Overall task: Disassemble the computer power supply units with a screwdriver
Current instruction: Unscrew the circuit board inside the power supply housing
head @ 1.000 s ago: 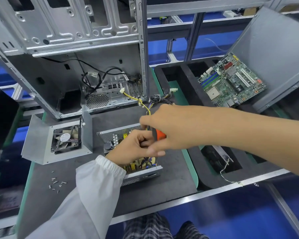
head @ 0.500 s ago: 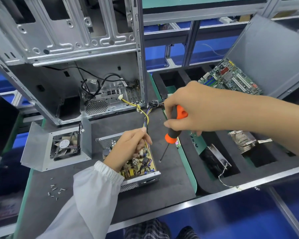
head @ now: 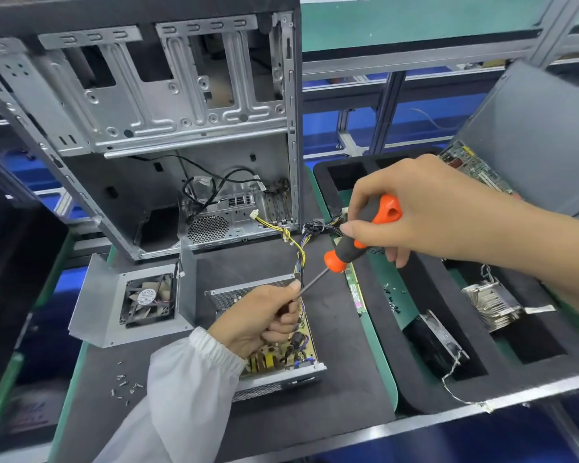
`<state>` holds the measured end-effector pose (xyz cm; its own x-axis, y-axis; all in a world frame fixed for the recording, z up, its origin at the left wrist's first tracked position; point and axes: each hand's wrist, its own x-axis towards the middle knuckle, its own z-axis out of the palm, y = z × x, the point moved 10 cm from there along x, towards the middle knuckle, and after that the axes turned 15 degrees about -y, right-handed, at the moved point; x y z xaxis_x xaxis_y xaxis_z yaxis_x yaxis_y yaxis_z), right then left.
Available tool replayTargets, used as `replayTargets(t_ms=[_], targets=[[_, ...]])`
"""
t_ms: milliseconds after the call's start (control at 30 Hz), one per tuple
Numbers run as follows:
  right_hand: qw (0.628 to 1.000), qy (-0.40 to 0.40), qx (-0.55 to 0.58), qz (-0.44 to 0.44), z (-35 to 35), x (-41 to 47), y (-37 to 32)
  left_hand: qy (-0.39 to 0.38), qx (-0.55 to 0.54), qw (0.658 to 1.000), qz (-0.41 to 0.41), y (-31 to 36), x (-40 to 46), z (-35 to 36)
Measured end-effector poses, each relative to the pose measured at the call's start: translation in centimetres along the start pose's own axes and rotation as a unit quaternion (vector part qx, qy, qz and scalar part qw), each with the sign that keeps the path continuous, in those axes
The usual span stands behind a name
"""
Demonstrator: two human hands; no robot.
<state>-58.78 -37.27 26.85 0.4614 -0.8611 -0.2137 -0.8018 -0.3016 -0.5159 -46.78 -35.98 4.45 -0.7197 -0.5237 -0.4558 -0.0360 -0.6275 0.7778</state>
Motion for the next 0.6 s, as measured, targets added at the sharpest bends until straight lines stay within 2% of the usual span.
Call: replayTargets(t_ms=[200,333,433,500,600], targets=[[0.999,0.031,0.014,0.003,-0.8,0.4,0.4,0.049,0.124,0.991,0.024,3.1,-1.8,-2.8],[0.999,0.030,0.017,0.026,-1.2,0.4,1.8,0.095,0.128,0.986,0.041,5.6,-2.2,-4.5],[0.998,0.014,-0.002,0.063,0.1,0.5,3.3,0.163,0.154,0.975,0.005,7.5,-0.8,-6.3],[0.997,0.008,-0.015,0.075,1.1,0.5,3.9,0.190,0.225,0.954,-0.052,8.1,0.5,-6.9],[0.995,0.021,-0.056,0.085,1.8,0.3,4.4,0.134,0.452,0.872,-0.132,8.0,2.8,-5.6]])
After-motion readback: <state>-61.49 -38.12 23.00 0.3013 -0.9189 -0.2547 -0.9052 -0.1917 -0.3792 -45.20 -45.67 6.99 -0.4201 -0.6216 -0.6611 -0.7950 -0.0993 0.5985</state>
